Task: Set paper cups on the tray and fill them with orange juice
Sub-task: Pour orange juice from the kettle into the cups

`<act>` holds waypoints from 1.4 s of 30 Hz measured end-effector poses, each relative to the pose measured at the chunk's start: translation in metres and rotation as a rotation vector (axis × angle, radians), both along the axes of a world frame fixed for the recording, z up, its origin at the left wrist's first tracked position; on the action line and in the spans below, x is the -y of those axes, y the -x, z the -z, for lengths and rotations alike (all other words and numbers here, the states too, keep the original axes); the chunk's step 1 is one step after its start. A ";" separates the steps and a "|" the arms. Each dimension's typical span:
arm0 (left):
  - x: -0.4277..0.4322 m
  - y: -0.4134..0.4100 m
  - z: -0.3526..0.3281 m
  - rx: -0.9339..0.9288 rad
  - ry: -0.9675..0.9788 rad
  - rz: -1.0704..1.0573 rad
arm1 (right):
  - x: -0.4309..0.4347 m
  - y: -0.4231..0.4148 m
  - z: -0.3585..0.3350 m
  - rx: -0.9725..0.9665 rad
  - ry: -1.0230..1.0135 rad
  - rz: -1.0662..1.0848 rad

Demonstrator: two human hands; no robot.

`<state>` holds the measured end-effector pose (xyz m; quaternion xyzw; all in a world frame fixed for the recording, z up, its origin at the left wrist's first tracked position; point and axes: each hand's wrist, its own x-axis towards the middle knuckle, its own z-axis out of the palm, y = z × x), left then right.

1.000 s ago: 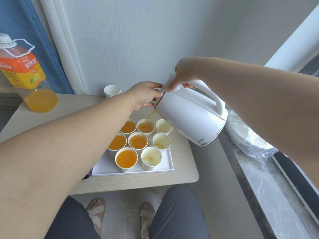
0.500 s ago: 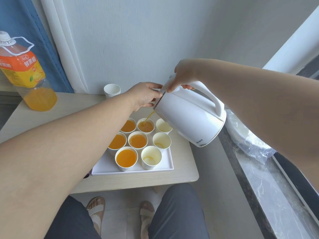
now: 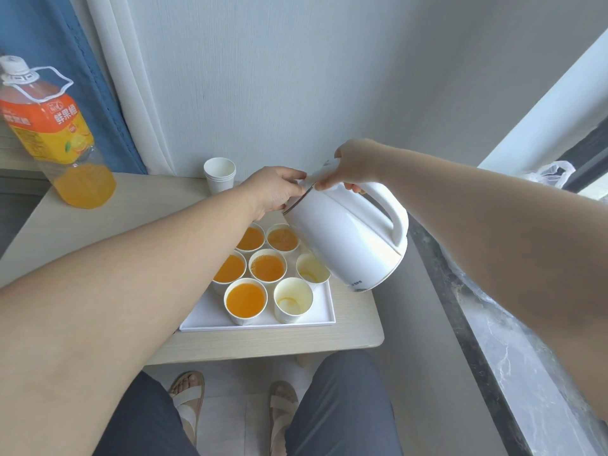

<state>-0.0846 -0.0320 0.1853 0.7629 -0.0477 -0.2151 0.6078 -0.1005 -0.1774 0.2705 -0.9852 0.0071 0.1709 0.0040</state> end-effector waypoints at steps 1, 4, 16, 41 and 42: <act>0.000 0.000 0.000 0.005 -0.003 -0.004 | 0.001 0.000 0.002 0.011 -0.021 0.004; 0.000 0.002 -0.004 0.028 -0.007 -0.006 | 0.004 0.001 0.006 0.059 -0.122 0.052; 0.025 0.002 -0.018 0.084 0.000 0.024 | 0.036 0.014 -0.008 0.120 -0.254 0.136; 0.068 0.008 0.015 -0.107 0.017 0.108 | 0.053 0.001 0.011 -0.143 0.117 0.030; 0.068 0.008 0.015 -0.108 0.023 0.108 | 0.053 0.000 0.011 -0.152 0.126 0.025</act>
